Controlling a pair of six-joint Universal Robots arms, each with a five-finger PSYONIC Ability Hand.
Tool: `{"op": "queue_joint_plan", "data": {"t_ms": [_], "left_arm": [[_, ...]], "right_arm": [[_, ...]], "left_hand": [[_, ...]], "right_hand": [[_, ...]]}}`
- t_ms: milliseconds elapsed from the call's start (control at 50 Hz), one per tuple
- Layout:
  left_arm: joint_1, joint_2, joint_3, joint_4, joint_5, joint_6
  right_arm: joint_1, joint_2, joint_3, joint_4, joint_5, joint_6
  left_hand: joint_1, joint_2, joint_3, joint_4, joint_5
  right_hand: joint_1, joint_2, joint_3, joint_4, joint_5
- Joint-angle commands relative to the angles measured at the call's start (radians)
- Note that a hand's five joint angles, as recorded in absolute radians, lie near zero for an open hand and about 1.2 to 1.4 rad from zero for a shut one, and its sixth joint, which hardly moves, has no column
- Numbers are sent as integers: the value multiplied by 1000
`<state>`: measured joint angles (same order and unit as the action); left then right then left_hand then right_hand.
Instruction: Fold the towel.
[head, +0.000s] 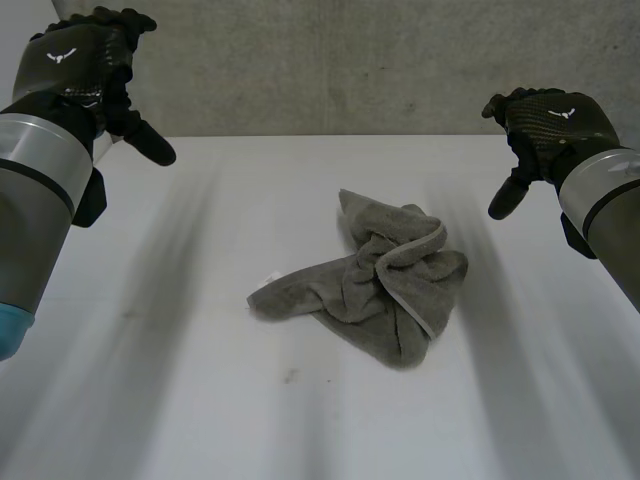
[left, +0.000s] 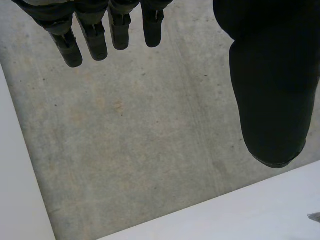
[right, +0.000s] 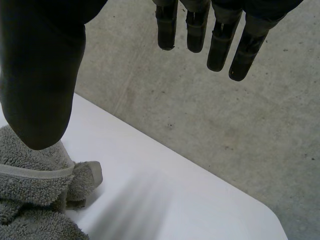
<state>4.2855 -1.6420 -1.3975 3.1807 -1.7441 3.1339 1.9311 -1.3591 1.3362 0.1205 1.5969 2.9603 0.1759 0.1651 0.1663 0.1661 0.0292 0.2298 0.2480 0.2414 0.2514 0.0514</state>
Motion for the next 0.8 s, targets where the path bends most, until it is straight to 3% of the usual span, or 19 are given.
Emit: {"op": "queue_joint_plan", "data": {"t_ms": [20,120,260,380,420,580,800], "left_arm": [[-4,-47,0,2,67,0],[-9,-100,-3,7,153,0],[-61,-231,31,78,276,0],[-136,-404,135,183,382,18],[-156,-500,202,203,426,81],[-219,-728,360,205,497,277],[-240,-877,491,206,521,325]], "right_arm": [[-3,32,-22,19,0,-20],[-11,81,-37,57,-32,-52],[-70,159,-78,94,-67,72],[-109,201,-69,85,-86,71],[-110,209,-65,87,-86,63],[-113,242,-23,91,-89,34],[-116,255,73,77,-100,8]], "left_hand": [[5,16,15,15,-23],[17,28,27,27,-11],[35,45,44,44,7],[93,104,103,103,66],[105,116,115,115,77],[102,113,112,112,74],[172,183,182,182,144]], "right_hand": [[-55,-73,-67,-77,-51],[-55,-73,-67,-77,-51],[-55,-73,-67,-77,-51],[-55,-73,-67,-77,-51],[-55,-73,-67,-77,-51],[-55,-73,-67,-77,-51],[-55,-73,-67,-77,-51]]}}
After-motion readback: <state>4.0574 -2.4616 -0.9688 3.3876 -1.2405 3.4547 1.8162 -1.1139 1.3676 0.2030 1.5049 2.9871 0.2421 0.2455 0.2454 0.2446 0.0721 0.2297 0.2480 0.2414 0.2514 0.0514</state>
